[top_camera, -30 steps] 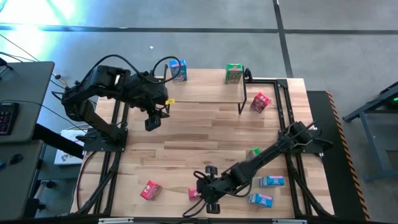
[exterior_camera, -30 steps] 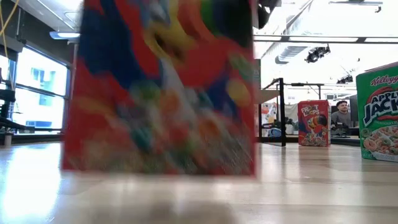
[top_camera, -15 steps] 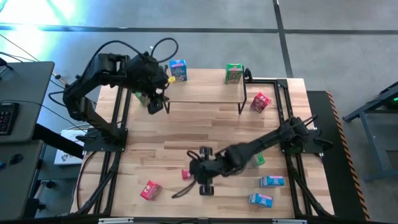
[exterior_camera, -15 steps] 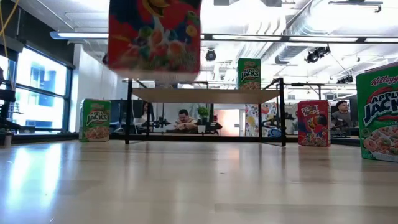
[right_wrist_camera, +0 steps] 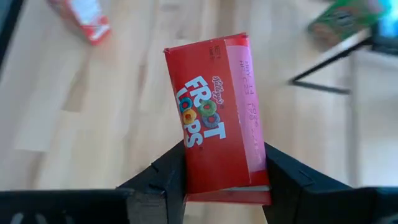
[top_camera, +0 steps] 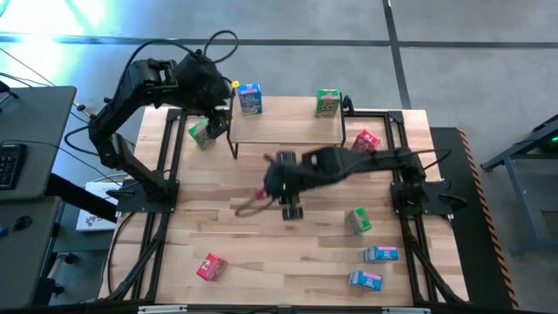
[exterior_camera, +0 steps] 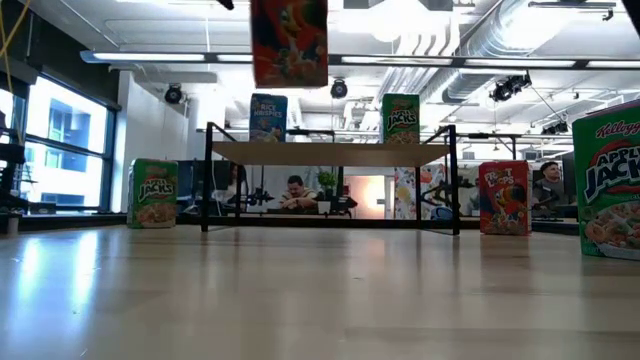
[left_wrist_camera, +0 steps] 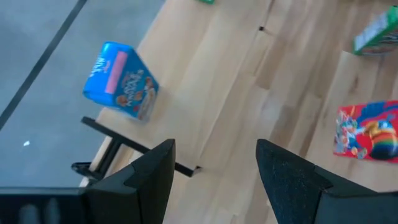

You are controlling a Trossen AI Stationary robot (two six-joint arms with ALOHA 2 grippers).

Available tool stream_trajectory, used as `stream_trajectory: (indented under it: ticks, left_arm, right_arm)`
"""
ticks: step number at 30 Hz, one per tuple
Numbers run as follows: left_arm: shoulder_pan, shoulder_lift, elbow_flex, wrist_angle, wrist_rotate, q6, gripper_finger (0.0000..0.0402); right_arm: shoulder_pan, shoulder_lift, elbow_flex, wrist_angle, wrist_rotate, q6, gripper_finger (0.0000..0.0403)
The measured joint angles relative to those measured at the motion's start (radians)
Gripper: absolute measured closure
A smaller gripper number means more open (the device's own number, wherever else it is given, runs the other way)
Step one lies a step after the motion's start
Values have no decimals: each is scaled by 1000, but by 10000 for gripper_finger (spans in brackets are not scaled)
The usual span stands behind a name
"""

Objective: Stack cereal on shelf
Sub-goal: Put the bottom right red cereal box on the shelf

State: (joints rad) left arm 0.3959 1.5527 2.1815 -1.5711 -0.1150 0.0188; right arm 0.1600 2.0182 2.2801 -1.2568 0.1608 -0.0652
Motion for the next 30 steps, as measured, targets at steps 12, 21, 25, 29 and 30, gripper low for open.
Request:
stream_trajectory:
  ticks: [12,21,25,29,30]
  left_arm:
    - [67,0,0,1,0,12,186]
    - [70,0,0,16,0,12,186]
    - [70,0,0,47,0,12,186]
    - [70,0,0,88,0,12,186]
    - [70,0,0,98,0,12,186]
  right_arm:
    - [-327,-99,35,-66,-121,-227,256]
    - [-572,-124,37,-54,-214,-328,256]
    - [-649,-124,37,-46,-265,-342,256]
    - [-703,-122,36,-32,-327,-357,256]
    - [-711,-120,36,-22,-338,-361,256]
